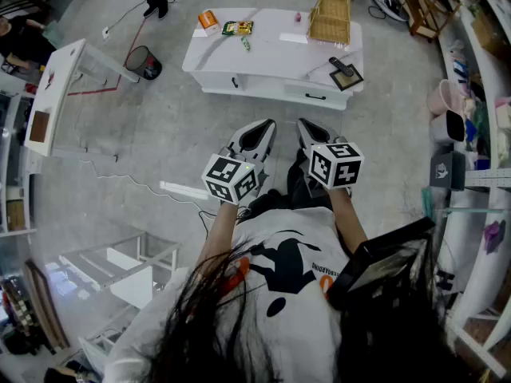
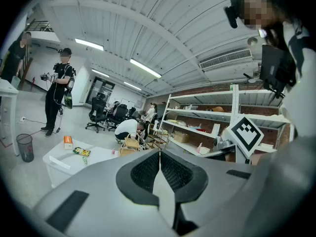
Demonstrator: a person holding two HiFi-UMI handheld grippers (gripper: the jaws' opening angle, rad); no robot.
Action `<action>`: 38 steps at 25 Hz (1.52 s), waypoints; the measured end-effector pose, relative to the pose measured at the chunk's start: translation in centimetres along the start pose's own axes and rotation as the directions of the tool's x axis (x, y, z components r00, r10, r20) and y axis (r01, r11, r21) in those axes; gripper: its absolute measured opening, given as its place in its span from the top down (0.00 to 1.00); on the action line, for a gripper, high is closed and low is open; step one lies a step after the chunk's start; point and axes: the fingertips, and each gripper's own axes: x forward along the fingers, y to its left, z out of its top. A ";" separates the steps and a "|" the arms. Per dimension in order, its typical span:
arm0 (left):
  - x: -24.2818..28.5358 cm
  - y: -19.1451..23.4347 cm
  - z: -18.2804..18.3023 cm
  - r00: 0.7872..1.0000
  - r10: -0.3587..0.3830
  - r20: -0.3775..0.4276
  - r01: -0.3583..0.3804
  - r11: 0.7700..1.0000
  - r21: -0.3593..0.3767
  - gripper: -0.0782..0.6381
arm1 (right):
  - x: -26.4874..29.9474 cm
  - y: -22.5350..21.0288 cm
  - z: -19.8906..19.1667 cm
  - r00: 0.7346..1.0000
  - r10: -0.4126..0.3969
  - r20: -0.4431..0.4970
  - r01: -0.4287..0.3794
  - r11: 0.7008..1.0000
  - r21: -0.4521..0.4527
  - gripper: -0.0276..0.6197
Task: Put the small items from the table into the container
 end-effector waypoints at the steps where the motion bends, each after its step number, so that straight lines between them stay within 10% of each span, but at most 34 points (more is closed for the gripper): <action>1: 0.1 0.1 0.0 1.000 0.000 0.001 0.000 1.000 -0.001 0.87 | 0.2 -0.1 0.1 1.000 0.000 -0.002 0.000 1.000 -0.002 0.93; 20: 2.2 6.5 -0.6 0.994 0.104 -0.025 -0.106 0.990 -0.096 0.87 | 5.9 -1.0 2.3 0.997 0.061 -0.055 -0.061 0.998 -0.005 0.93; 38: 15.9 13.4 4.1 0.976 0.219 -0.022 -0.220 0.968 -0.117 0.87 | 16.4 -9.0 11.6 0.966 0.210 -0.153 -0.221 0.974 -0.053 0.93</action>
